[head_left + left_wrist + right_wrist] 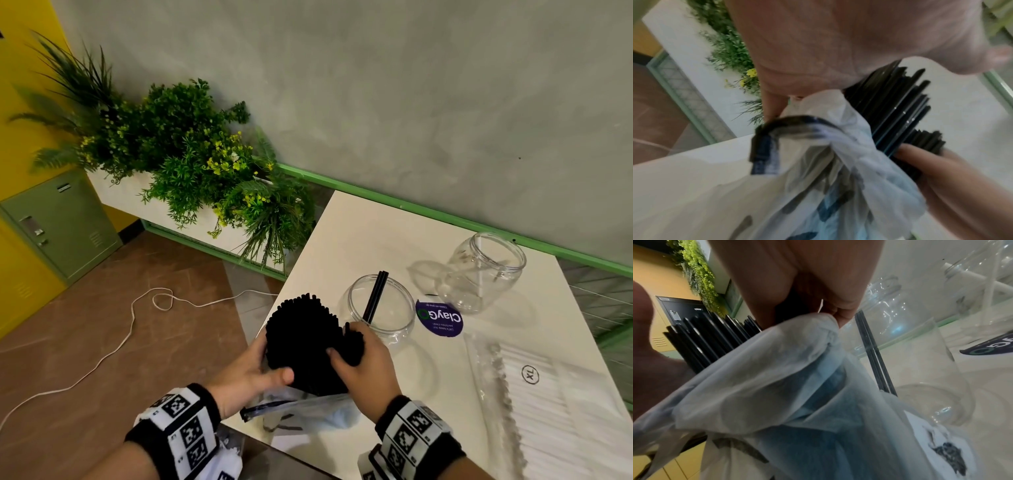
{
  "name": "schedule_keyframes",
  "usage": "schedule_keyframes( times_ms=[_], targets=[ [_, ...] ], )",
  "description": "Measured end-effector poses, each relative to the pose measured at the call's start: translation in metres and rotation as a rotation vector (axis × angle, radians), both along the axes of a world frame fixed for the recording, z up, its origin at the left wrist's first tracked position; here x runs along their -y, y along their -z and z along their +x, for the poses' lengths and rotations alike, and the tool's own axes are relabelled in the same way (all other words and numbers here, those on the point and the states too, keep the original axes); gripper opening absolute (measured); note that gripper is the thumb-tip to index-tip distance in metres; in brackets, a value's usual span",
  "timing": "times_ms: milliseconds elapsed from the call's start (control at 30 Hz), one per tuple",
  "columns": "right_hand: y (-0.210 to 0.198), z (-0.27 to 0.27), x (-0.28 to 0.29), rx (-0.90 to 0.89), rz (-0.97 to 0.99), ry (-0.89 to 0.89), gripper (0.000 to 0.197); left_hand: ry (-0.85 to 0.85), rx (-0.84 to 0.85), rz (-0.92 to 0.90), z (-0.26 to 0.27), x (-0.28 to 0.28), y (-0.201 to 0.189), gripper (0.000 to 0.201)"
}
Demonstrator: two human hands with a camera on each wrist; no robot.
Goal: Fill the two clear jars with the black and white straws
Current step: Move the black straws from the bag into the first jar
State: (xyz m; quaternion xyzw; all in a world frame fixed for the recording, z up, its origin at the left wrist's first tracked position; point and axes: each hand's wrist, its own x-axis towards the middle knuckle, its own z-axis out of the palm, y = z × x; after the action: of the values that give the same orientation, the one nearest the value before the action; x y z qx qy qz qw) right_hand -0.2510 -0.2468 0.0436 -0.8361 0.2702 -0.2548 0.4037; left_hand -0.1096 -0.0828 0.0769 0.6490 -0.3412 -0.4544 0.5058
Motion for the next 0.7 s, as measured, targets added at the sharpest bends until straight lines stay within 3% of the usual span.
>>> schedule_keyframes(
  times_ms=[100,167,300,433,700],
  targets=[
    [-0.002,0.001,-0.003,-0.018,-0.017,0.025,0.025,0.014,0.110,0.001,-0.003,0.001,0.022,0.119],
    [-0.005,0.002,-0.005,-0.021,-0.009,0.003,0.019,-0.095,0.205,0.024,-0.006,0.003,0.036,0.123],
    [-0.012,0.003,-0.011,-0.018,0.099,-0.112,0.029,-0.241,0.268,0.030,-0.003,0.011,0.050,0.096],
    [-0.027,0.004,-0.008,0.042,0.221,-0.094,0.034,-0.230,0.278,0.026,0.001,0.014,0.056,0.094],
    [-0.086,0.013,0.010,0.376,0.437,0.002,0.016,-0.136,0.261,0.022,0.007,0.015,0.056,0.103]
  ],
)
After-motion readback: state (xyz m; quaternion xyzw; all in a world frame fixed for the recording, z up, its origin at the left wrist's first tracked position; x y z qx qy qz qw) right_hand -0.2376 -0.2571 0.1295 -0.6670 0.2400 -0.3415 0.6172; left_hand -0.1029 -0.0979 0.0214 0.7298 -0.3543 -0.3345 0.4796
